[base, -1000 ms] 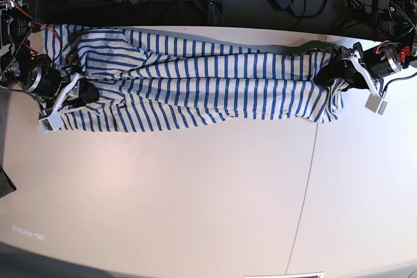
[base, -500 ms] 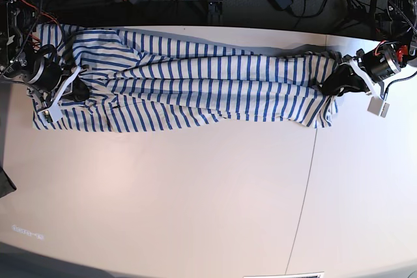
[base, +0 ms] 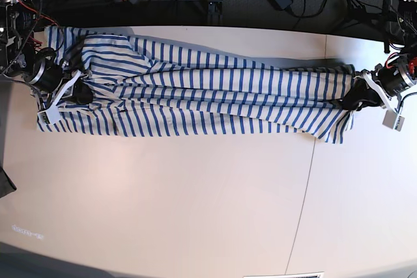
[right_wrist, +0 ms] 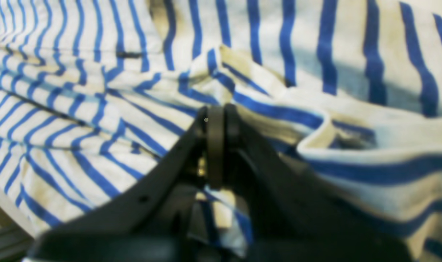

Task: Fold the T-shirt properly
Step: 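Pull both strip ends apart with both grippers to straighten the strip, then lift the strip end with the left gripper and carry it toward the right gripper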

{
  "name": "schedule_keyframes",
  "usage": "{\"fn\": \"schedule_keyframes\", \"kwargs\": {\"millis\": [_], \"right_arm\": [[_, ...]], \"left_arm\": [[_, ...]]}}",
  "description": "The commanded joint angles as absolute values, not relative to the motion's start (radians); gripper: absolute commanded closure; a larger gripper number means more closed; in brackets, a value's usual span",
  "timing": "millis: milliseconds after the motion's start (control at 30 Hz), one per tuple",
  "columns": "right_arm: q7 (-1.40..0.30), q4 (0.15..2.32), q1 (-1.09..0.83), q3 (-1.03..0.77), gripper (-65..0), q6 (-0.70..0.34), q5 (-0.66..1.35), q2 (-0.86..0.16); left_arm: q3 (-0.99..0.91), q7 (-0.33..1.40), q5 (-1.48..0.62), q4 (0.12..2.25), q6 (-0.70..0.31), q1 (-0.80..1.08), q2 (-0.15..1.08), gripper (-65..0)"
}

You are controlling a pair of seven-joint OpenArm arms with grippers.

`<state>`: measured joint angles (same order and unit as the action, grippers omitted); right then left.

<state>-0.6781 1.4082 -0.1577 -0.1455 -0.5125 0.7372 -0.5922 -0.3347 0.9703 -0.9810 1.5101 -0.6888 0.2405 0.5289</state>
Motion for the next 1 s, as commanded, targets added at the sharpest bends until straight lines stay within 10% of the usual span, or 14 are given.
{"fn": "schedule_keyframes", "kwargs": {"millis": [0,267,500,967], "right_arm": [[-0.694,1.426,-0.155,-0.153,0.0,-0.573,0.715,-0.612],[-0.697,1.592,-0.155,-0.153,0.0,-0.572,0.739,-0.612],[-0.7,1.721,-0.155,-0.153,-28.5,-0.572,0.737,-0.612],[-0.7,1.73,-0.156,-0.164,-28.4,-0.573,0.675,-0.531]], "left_arm": [[-0.354,0.947,-0.992,1.521,-0.698,0.231,0.564,0.0],[-0.354,0.952,-0.995,1.521,-0.698,0.23,0.596,0.0],[-0.355,0.971,-0.987,1.521,-0.698,0.23,0.661,0.0],[-0.353,1.019,-1.002,1.961,-0.698,0.337,0.678,0.0]]}}
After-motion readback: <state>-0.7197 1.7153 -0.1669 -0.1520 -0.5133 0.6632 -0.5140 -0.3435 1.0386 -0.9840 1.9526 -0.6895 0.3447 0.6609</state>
